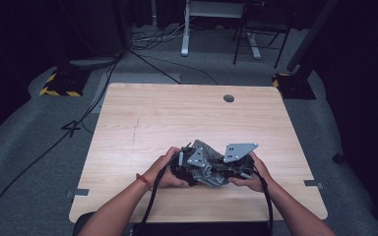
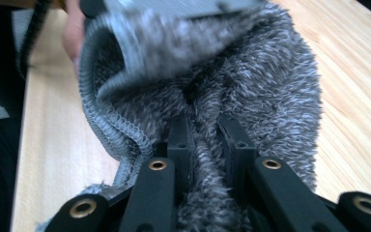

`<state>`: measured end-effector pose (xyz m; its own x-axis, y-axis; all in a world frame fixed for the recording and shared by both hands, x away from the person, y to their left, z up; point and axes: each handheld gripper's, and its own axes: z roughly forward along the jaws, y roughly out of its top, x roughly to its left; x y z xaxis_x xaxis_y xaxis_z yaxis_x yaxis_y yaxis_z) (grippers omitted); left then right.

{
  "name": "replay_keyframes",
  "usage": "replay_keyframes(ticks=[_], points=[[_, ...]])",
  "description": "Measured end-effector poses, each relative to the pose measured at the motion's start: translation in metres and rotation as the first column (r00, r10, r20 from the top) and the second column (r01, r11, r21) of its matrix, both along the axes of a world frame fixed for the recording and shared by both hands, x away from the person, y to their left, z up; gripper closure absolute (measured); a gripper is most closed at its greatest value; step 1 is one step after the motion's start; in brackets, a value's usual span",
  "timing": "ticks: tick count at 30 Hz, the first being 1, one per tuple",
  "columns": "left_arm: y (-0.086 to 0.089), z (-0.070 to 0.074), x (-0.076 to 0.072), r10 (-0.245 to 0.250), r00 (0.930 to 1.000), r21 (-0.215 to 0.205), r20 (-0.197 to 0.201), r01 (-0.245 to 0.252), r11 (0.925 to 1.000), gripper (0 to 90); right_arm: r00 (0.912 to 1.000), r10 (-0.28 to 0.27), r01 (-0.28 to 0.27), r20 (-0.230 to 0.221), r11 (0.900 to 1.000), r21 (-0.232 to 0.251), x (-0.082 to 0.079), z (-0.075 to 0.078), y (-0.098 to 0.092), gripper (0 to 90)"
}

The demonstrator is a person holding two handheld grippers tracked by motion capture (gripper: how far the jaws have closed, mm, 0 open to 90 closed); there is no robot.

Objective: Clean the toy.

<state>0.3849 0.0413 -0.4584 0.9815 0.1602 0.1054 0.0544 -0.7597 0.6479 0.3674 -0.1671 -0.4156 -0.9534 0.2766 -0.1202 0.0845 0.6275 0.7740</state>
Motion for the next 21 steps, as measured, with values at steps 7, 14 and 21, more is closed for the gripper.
replay_keyframes(ticks=[7,14,21], points=[[0.003,0.001,-0.002,-0.013,0.9998,-0.018,-0.014,0.013,0.9998,34.0,0.9989,-0.047,0.047,0.007,0.999,-0.024,0.004,-0.002,-0.012,78.5],[-0.002,0.0,-0.003,-0.018,0.9998,-0.007,-0.009,0.018,0.9998,33.9,1.0,-0.002,0.002,0.004,1.0,0.011,-0.001,0.003,0.006,78.4],[-0.003,0.001,-0.004,-0.007,0.9996,-0.02,-0.026,0.006,0.9998,34.0,0.9996,-0.014,0.014,0.023,1.0,-0.001,-0.003,0.004,0.008,78.5]])
